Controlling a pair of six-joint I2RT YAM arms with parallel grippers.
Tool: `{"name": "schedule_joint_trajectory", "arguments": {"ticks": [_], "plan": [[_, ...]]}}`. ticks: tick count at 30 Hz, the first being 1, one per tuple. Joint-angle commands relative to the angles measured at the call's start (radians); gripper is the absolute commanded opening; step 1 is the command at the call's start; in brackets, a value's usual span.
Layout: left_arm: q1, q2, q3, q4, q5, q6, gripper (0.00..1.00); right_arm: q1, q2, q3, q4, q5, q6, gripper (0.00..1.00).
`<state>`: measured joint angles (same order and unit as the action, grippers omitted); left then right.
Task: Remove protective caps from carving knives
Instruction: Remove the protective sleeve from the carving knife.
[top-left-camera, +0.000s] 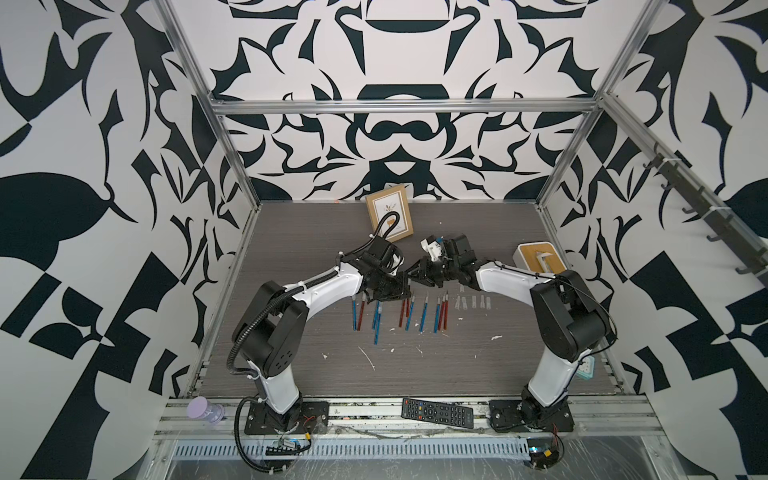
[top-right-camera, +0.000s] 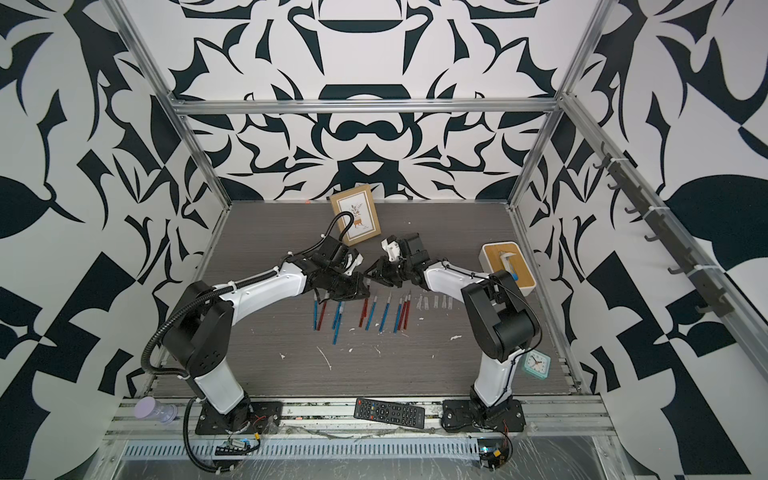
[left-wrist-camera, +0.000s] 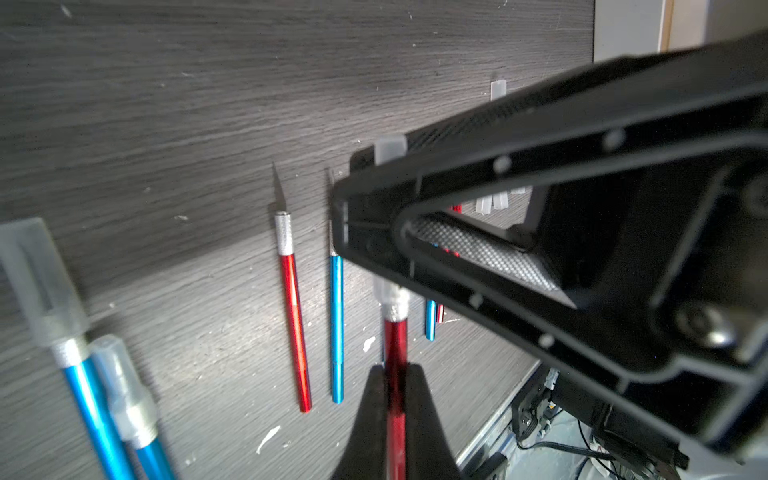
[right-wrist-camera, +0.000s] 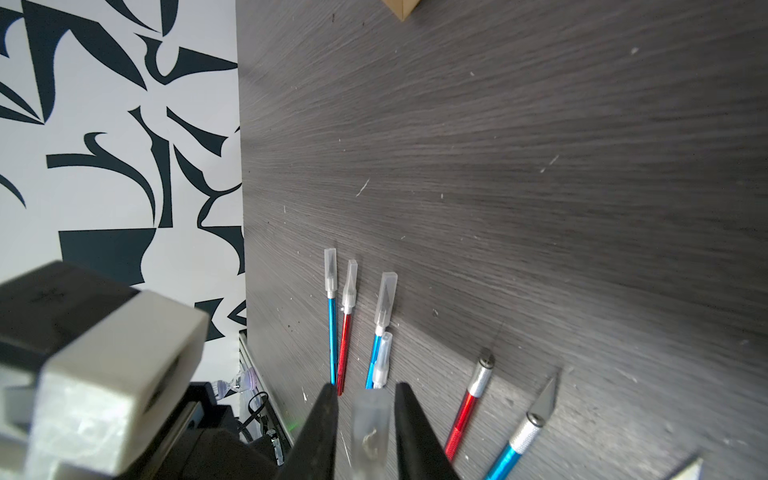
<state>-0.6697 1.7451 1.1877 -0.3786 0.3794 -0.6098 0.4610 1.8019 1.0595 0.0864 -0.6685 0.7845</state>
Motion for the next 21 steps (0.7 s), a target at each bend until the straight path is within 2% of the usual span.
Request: {"name": "schedule_joint_trajectory", "arguments": {"ticks": [1, 11, 15, 21], "plan": [[-0.002, 0.013, -0.025, -0.005, -0.019, 0.002, 0.0, 0.007, 0.0, 0.024, 0.01, -0.013, -0.002, 0.27], [-0.003, 0.015, -0.031, 0.001, -0.026, -0.003, 0.0, 0.008, 0.005, 0.025, 0.009, -0.016, 0.001, 0.18], [-0.002, 0.013, -0.033, 0.001, -0.032, -0.004, 0.0, 0.008, 0.007, 0.025, 0.012, -0.021, 0.003, 0.19], [-0.002, 0.013, -0.032, 0.003, -0.034, -0.004, 0.0, 0.01, 0.017, 0.023, 0.018, -0.031, 0.014, 0.26]]}}
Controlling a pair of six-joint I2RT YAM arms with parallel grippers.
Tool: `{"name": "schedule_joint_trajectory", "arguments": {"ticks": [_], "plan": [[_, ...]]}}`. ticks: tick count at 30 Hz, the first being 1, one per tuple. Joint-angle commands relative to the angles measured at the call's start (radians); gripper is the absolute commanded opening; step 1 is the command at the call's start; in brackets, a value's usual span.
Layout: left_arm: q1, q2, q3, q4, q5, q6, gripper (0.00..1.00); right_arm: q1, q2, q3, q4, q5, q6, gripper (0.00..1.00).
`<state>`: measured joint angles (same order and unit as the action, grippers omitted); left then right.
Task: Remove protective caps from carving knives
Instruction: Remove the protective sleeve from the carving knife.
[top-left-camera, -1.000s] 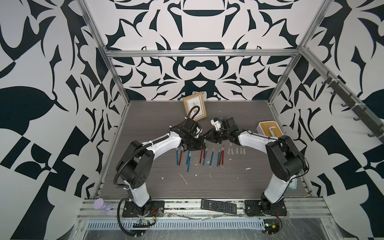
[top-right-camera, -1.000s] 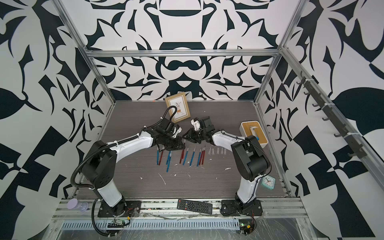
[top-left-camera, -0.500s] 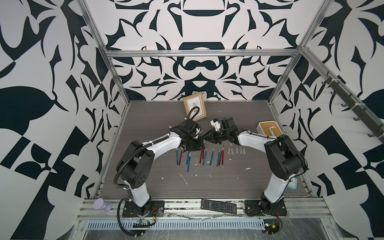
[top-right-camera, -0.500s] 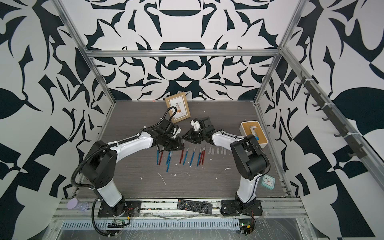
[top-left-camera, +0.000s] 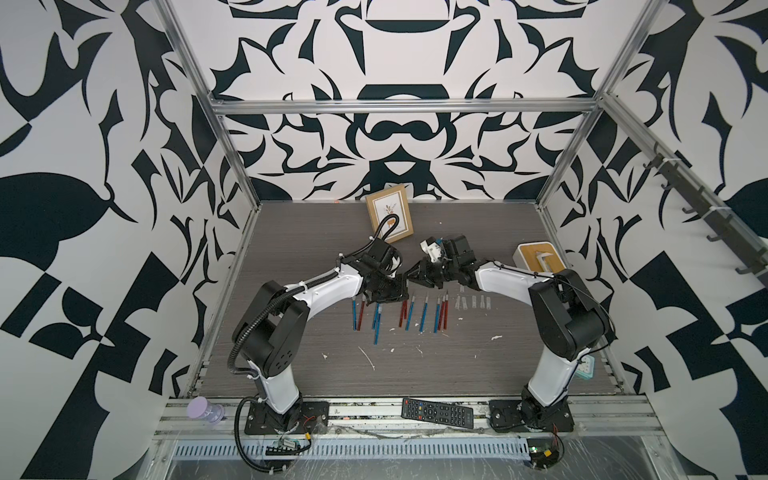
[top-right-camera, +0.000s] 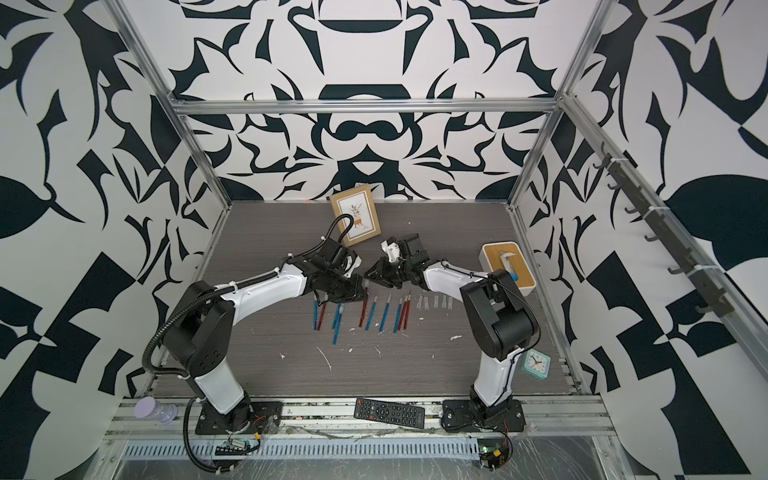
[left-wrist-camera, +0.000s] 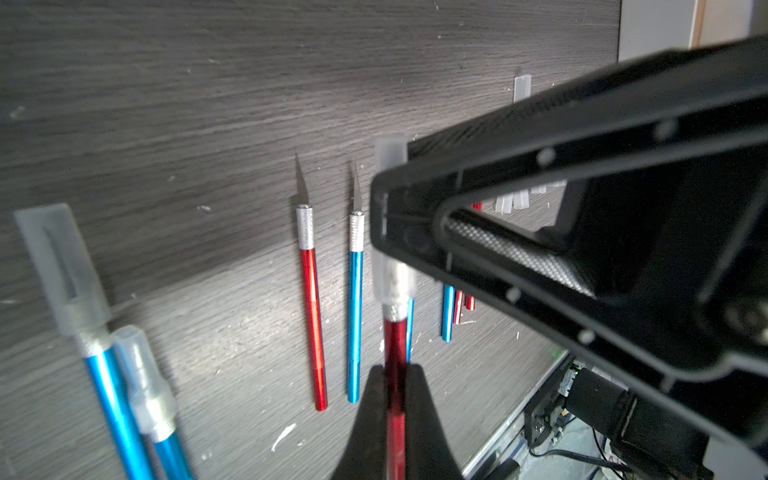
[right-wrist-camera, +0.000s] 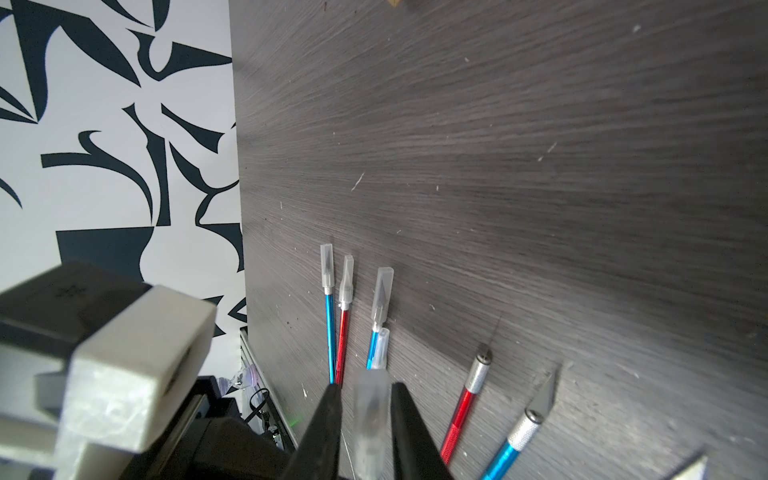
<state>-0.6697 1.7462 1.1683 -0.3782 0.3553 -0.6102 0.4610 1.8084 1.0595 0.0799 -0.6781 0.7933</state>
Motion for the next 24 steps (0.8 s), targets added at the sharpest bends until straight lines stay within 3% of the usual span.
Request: {"name": "schedule_joint_trajectory", "arguments": {"ticks": [1, 24], "plan": [[-0.002, 0.013, -0.012, 0.002, -0.009, -0.003, 0.0, 0.01, 0.013, 0.02, 0.026, -0.021, 0.006, 0.26], [-0.003, 0.009, -0.019, -0.001, -0.012, 0.0, 0.0, 0.004, 0.01, 0.035, 0.046, -0.021, 0.009, 0.13]]}}
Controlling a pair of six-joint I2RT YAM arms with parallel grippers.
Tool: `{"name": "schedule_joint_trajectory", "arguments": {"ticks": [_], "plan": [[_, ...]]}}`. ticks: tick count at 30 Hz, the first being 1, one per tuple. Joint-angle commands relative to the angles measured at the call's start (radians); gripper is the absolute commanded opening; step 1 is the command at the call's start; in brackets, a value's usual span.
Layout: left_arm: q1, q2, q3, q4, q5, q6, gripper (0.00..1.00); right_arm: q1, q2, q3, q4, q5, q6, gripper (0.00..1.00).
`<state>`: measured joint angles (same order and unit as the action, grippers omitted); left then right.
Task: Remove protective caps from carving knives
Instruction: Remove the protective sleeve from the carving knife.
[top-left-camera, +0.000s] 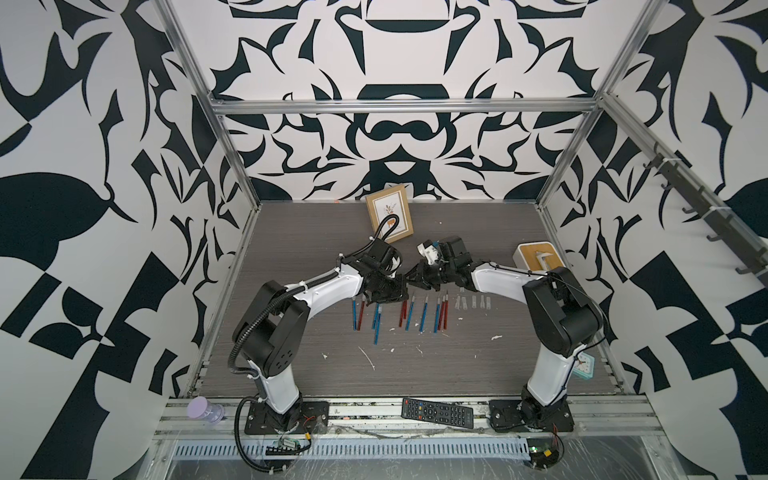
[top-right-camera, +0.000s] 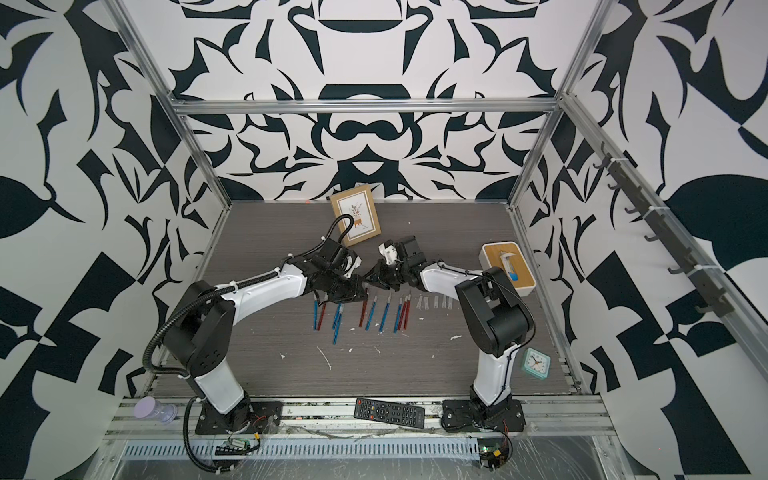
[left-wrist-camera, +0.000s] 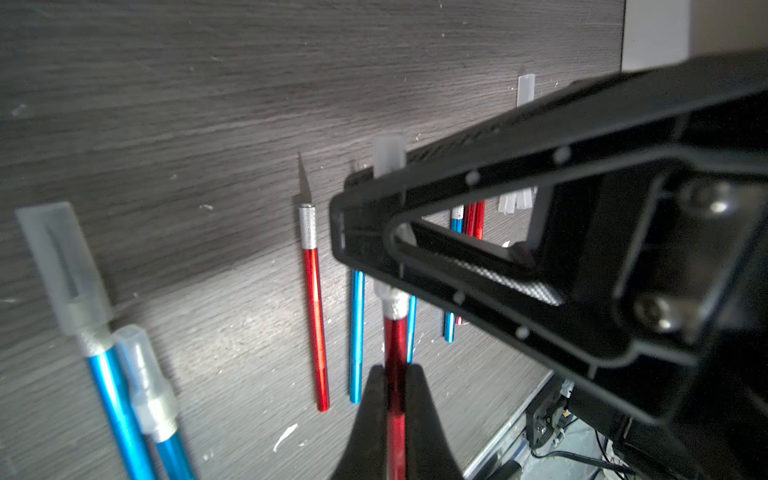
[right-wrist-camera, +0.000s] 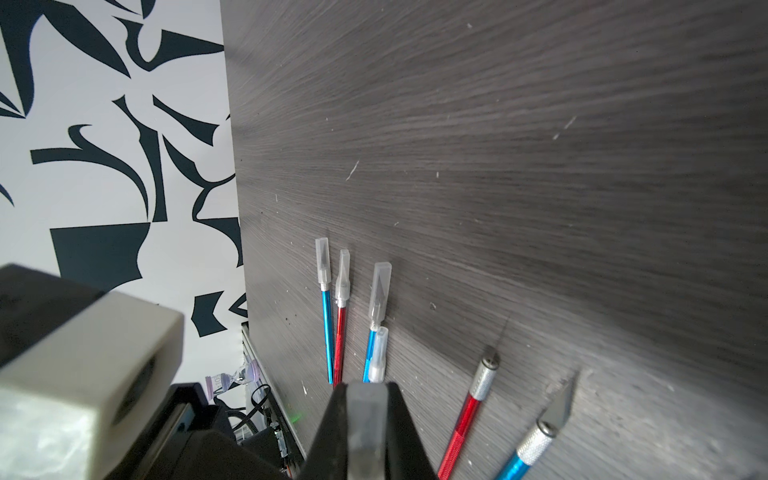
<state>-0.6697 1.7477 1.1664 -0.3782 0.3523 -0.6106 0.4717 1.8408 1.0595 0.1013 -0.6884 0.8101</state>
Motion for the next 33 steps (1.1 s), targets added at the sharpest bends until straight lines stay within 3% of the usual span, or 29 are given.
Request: {"name": "schedule_joint_trajectory", "arguments": {"ticks": [1, 15, 33], "plan": [[-0.002, 0.006, -0.019, -0.001, -0.009, -0.001, 0.0, -0.012, -0.024, 0.037, 0.023, -0.012, -0.01, 0.13], [-0.034, -0.002, -0.016, -0.063, -0.016, 0.06, 0.0, -0.055, -0.04, 0.036, 0.029, 0.012, -0.014, 0.12], [-0.039, -0.005, -0.007, -0.082, -0.031, 0.081, 0.0, -0.2, -0.082, 0.006, -0.008, 0.026, -0.062, 0.14]]}}
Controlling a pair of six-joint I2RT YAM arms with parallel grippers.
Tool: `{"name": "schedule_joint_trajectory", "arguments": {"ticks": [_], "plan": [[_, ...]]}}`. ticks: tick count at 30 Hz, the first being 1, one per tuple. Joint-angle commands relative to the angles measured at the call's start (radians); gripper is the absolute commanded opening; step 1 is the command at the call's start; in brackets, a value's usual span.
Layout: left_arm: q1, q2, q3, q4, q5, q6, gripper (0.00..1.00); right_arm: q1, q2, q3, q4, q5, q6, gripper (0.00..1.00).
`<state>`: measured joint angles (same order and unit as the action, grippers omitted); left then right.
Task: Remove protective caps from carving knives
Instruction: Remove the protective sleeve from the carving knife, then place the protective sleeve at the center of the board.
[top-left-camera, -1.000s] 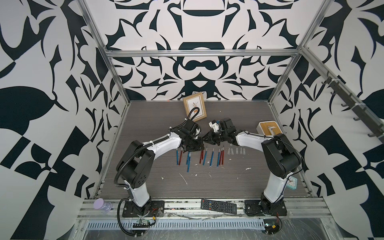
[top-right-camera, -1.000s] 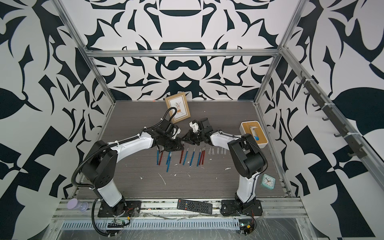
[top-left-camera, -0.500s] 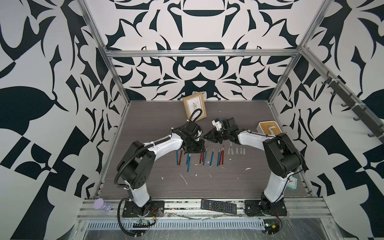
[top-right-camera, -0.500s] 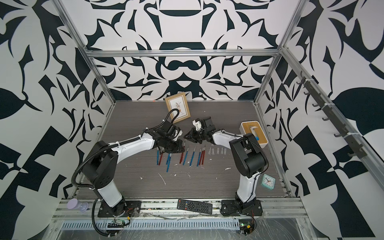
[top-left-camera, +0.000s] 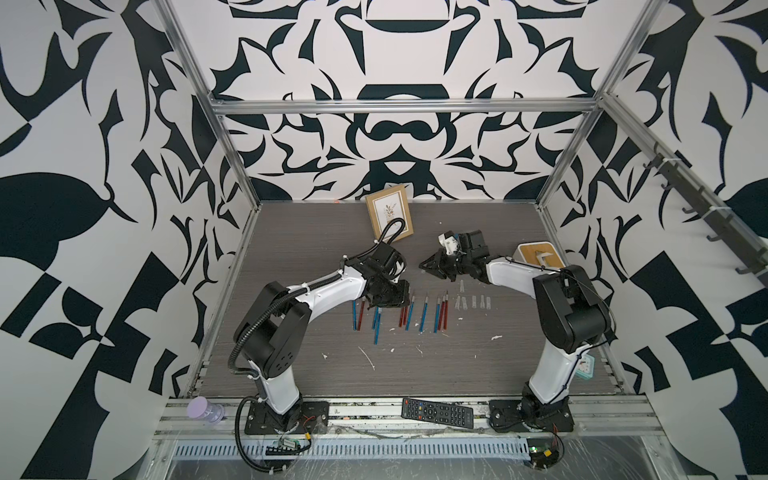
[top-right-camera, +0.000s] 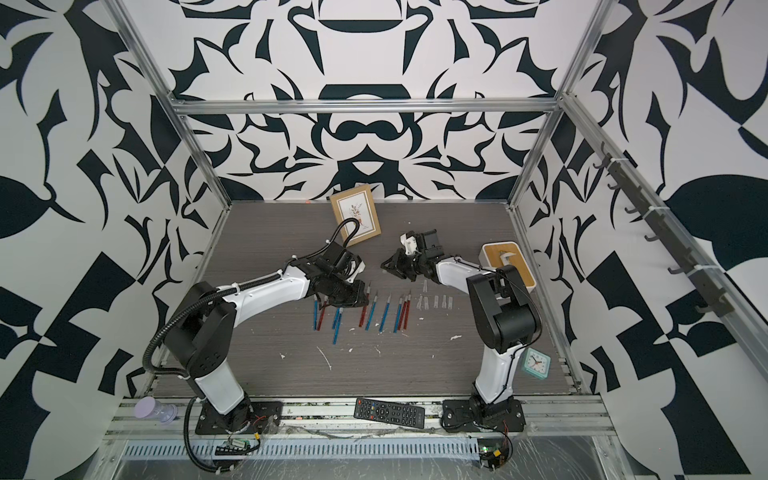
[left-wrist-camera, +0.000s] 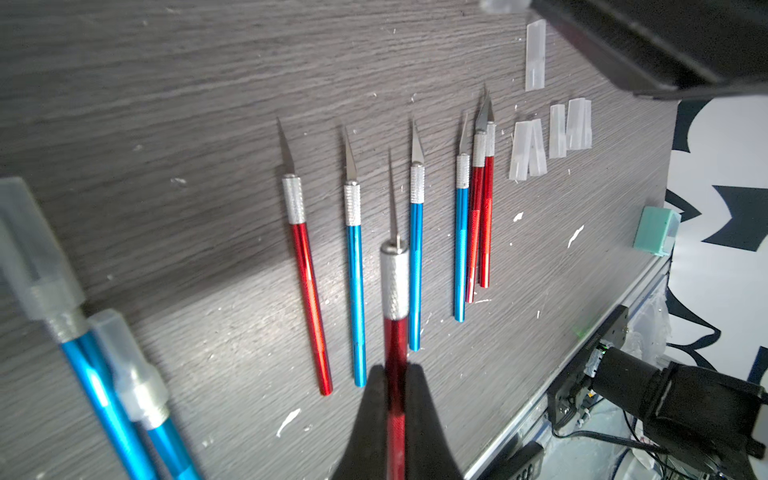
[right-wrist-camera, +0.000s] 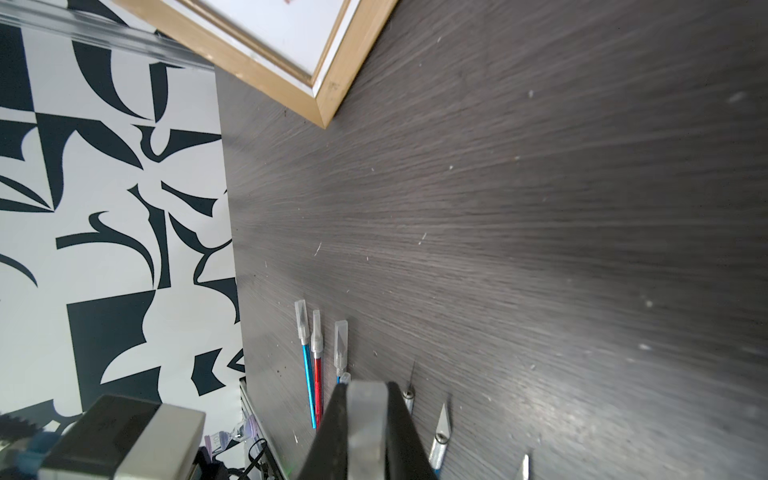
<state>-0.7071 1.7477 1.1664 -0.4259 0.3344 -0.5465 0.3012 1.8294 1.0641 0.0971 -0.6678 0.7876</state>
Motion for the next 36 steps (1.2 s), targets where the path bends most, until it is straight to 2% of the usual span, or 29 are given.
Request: {"name": "schedule_joint_trajectory", "arguments": {"ticks": [1, 9, 13, 17, 24, 36], "plan": [[-0.002, -0.005, -0.005, -0.037, -0.015, 0.019, 0.0, -0.047, -0.08, -0.004, -0.023, 0.005, -0.055, 0.14], [-0.002, 0.007, 0.005, -0.039, -0.015, 0.018, 0.0, -0.195, -0.153, -0.024, -0.257, 0.046, -0.228, 0.15], [-0.002, 0.013, 0.011, -0.038, -0.014, 0.019, 0.0, -0.211, -0.184, 0.024, -0.481, 0.246, -0.393, 0.15], [-0.002, 0.024, 0.02, -0.038, -0.012, 0.019, 0.0, -0.209, -0.17, 0.051, -0.592, 0.348, -0.451, 0.15], [-0.002, 0.023, 0.021, -0.038, -0.015, 0.016, 0.0, -0.2, -0.123, 0.061, -0.616, 0.416, -0.476, 0.15], [-0.002, 0.025, 0.019, -0.04, -0.02, 0.014, 0.0, -0.166, -0.018, 0.124, -0.618, 0.45, -0.476, 0.16]]}}
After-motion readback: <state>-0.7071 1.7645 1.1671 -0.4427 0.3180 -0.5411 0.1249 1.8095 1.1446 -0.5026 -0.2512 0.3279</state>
